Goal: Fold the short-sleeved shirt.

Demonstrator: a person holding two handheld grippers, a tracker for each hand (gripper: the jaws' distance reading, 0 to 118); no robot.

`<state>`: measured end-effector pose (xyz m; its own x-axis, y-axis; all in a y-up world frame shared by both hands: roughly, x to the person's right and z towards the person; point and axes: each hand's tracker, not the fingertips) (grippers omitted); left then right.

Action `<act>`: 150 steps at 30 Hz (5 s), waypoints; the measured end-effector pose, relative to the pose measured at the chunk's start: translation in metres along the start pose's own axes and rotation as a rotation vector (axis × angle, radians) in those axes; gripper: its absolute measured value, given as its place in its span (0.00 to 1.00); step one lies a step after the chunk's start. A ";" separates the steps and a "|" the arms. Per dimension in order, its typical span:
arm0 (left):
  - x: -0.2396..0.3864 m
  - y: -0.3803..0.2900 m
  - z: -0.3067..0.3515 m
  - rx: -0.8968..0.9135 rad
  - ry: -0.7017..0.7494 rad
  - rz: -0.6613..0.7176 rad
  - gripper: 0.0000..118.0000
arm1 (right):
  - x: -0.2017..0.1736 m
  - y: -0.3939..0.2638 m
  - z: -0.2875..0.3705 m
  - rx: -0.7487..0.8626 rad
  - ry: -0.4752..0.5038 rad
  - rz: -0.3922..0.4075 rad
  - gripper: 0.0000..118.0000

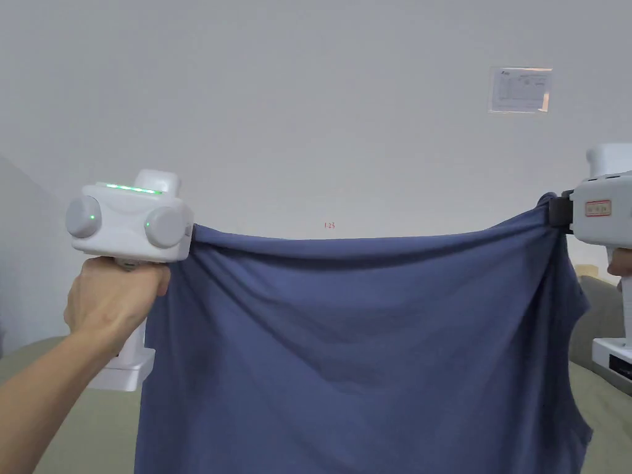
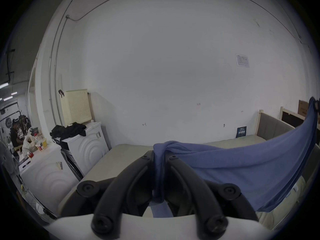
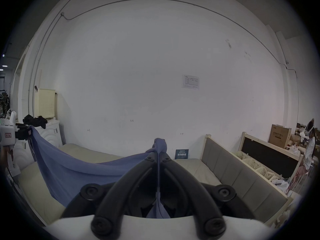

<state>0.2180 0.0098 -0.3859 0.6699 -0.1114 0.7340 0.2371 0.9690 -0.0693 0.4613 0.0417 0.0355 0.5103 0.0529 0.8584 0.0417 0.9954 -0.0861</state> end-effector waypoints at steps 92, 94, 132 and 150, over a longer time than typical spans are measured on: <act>-0.015 -0.415 0.037 -0.716 -0.184 0.056 0.10 | 0.006 -0.441 0.102 -0.720 0.093 -0.087 0.04; -0.014 -0.415 0.039 -0.722 -0.186 0.060 0.18 | 0.003 -0.443 0.102 -0.731 0.081 -0.073 0.40; -0.044 -0.439 0.068 -0.694 -0.089 0.124 0.81 | -0.027 -0.426 0.150 -0.620 0.027 -0.157 0.01; -0.003 -0.437 0.040 -0.784 -0.155 0.108 0.09 | 0.011 -0.446 0.124 -0.730 0.025 -0.117 0.09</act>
<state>0.0840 -0.4039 -0.3310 0.6256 0.0614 0.7778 0.6400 0.5297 -0.5566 0.3420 -0.3920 0.1462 0.4868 -0.0605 0.8714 0.6533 0.6874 -0.3172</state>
